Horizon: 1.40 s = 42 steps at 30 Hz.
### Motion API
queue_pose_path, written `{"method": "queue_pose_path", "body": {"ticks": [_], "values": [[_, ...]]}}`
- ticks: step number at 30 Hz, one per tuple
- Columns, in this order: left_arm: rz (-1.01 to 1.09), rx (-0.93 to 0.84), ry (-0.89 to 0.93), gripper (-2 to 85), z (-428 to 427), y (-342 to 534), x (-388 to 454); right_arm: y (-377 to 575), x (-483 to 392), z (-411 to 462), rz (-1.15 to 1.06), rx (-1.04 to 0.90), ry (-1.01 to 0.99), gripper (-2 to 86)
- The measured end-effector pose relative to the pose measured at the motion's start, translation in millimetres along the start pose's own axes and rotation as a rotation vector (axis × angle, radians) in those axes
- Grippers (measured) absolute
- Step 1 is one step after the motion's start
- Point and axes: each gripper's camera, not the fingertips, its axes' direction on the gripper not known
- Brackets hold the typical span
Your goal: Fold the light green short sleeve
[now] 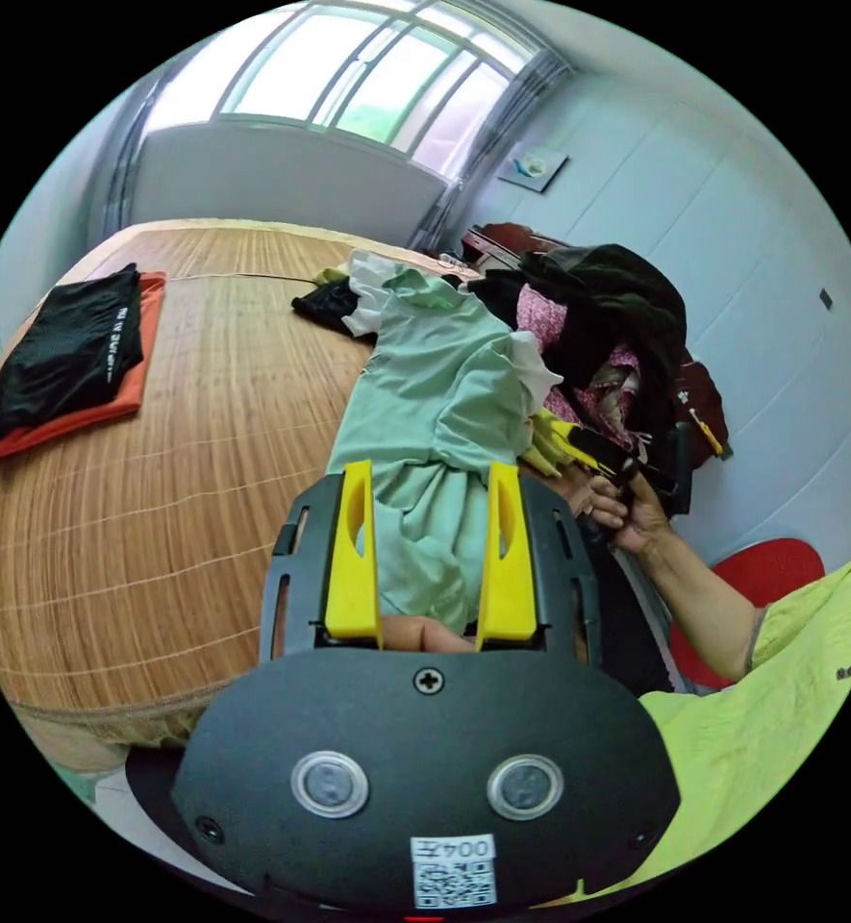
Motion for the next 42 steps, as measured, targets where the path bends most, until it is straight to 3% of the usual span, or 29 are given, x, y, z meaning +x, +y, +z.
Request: {"method": "queue_pose_path", "body": {"ticks": [2,4,7,13,19,21,22,25,27,31,36,38,40,42], "values": [[0.002,-0.015,0.029,17.2,11,-4,9,-22,17,23,0.014,-0.03,0.041,16.1],[-0.021,-0.037,0.073,18.3,20,-7,13,-39,30,49,0.021,-0.094,0.01,10.4],[-0.087,-0.036,0.13,20.4,23,-9,9,-36,14,53,-0.02,-0.131,-0.199,1.0],[-0.227,-0.104,0.337,23.3,39,-26,7,29,-75,16,-0.212,-0.138,-0.472,-0.6],[-0.058,-0.22,0.133,22.0,78,-48,53,55,-94,3,-0.293,-0.201,-0.489,-0.3],[0.0,-0.34,-0.08,10.6,98,-47,60,50,-93,-1,-0.321,-0.213,-0.492,0.2],[0.001,-0.333,-0.094,8.7,97,-46,60,44,-89,-4,-0.342,-0.207,-0.455,0.9],[-0.15,-0.092,-0.064,4.0,35,-42,34,11,-47,-8,-0.213,-0.102,-0.327,4.0],[-0.276,0.155,-0.087,3.2,-57,-38,3,-22,-6,1,-0.044,-0.077,-0.312,4.7],[-0.322,0.461,-0.076,2.7,-210,-38,-24,-98,57,58,0.214,-0.119,-0.329,4.3],[-0.262,0.854,-0.421,2.8,-378,1,-17,-165,73,134,0.295,-0.217,-0.119,2.3],[-0.286,0.83,-0.406,2.8,-391,7,-28,-184,75,157,0.289,-0.267,-0.06,1.1],[-0.269,0.748,-0.36,2.8,-379,6,-32,-214,93,173,0.29,-0.3,0.145,-0.2],[-0.254,0.594,-0.328,2.9,-335,1,-29,-238,136,159,0.427,-0.234,0.138,-0.4]]}}
